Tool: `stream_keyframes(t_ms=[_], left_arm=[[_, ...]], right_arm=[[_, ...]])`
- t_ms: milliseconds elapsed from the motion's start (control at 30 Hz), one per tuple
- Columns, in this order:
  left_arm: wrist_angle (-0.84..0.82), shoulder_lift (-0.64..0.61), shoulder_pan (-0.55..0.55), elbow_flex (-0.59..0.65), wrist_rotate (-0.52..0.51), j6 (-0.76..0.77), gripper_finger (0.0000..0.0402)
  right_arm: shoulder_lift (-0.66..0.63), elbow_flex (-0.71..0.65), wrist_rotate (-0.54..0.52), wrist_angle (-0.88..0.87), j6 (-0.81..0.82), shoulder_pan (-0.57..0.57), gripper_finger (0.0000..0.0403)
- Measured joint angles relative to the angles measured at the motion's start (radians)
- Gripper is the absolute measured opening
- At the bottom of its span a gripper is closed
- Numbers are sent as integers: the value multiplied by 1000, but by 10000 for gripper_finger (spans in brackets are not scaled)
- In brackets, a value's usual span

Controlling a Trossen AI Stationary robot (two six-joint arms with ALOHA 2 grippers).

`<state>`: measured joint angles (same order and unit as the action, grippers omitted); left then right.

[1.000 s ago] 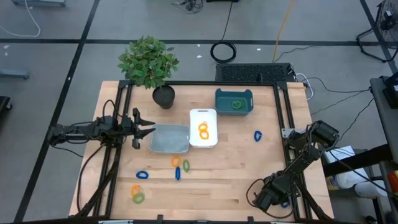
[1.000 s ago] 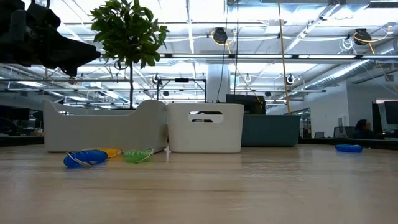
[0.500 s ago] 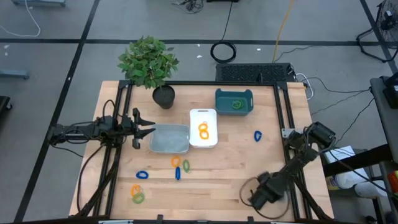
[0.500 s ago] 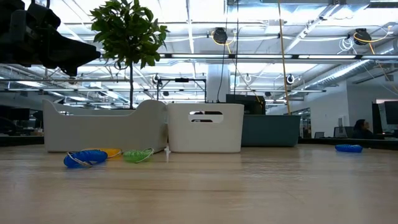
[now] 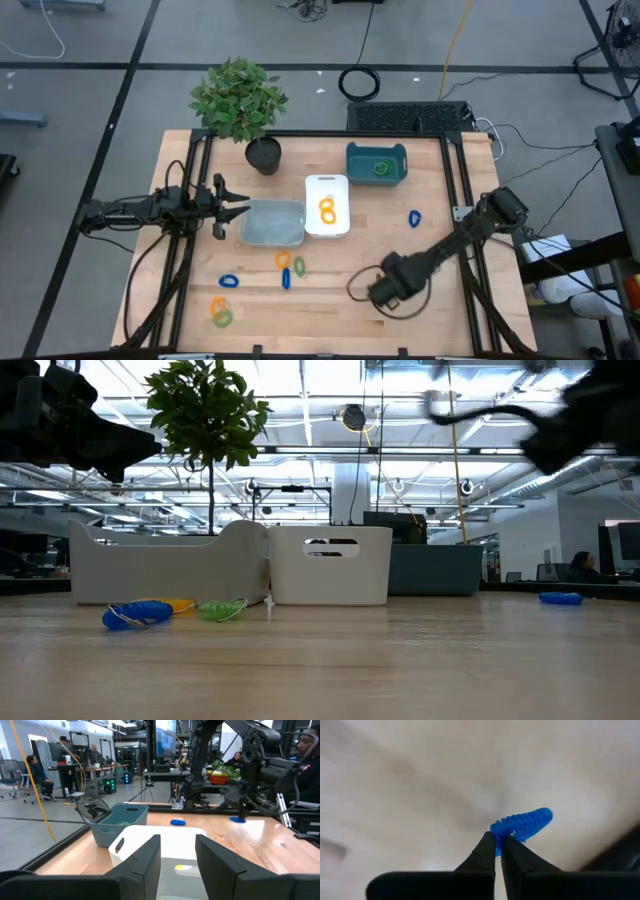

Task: Sort spring keychains
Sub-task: Put the blue spring keychain into the gray bin

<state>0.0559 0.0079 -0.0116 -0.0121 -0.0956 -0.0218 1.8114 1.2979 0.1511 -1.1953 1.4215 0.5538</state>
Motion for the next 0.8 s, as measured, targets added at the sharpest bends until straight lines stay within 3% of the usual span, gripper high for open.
stream_keyframes(t_ms=[300, 533, 800], left_arm=[[0, 0, 0, 0, 0, 0, 131], [0, 0, 0, 0, 0, 0, 131], [0, 0, 0, 0, 0, 0, 131]], right_arm=[[-1, 57, -234, 47, -552, -198, 0], [-1, 57, -231, 155, -816, -276, 0], [-2, 57, -181, 262, -1032, -282, 0]])
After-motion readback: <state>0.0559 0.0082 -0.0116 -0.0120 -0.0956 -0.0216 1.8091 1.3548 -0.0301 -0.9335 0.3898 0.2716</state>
